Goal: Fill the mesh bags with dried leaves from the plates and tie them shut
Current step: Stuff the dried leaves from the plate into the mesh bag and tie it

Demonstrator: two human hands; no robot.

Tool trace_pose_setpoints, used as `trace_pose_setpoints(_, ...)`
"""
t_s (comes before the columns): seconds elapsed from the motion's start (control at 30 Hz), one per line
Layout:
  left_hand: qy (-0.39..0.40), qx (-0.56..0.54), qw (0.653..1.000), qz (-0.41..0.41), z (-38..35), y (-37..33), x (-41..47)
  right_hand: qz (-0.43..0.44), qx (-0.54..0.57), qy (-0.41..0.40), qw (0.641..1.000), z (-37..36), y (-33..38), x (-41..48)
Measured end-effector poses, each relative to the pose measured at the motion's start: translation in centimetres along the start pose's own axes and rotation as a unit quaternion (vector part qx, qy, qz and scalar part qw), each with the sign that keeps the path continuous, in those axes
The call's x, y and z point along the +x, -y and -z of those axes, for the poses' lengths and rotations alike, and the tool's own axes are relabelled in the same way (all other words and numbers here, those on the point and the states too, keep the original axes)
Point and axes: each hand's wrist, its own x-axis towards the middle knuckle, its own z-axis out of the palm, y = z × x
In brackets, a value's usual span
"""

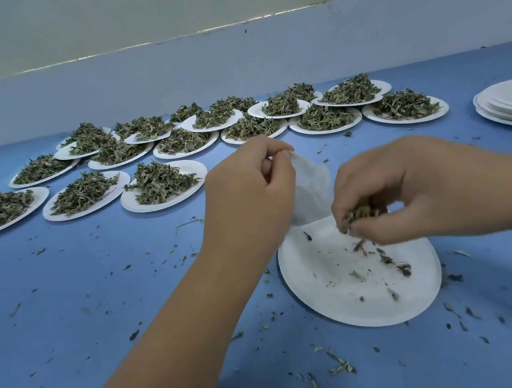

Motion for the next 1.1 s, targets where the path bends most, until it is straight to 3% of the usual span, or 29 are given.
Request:
trace_pose_setpoints(0.13,0.017,0.0,1.0,0.014,-0.4,-0.1,-0.3,0.033,-0.017,-0.13,0.991,0.4,0.6,0.1)
trace_pose_setpoints(0.23,0.014,0.002,1.0,0.011,-0.6,-0.3,-0.4,0.023,-0.055,-0.183,0.981,-0.2,0.9,0.4)
trace_pose_setpoints(0.67,0.028,-0.039,0.998,0.026,-1.1,-0.7,-0.4,-0.103,-0.209,-0.229,0.945,-2.5,1.0,1.3)
trace_pose_setpoints(0.77,0.036,-0.036,0.998,0.026,-1.3,-0.8,-0.6,-0.121,-0.19,-0.237,0.945,-2.7,1.2,1.4)
trace_pose_setpoints(0.93,0.034,-0.048,0.998,0.037,-1.2,-0.9,-0.6,-0.097,-0.15,-0.233,0.956,-2.4,1.2,1.2)
trace_pose_setpoints(1.1,0.04,-0.051,0.997,0.04,-1.1,-1.1,-0.7,-0.034,-0.235,-0.208,0.949,-2.9,0.8,1.3)
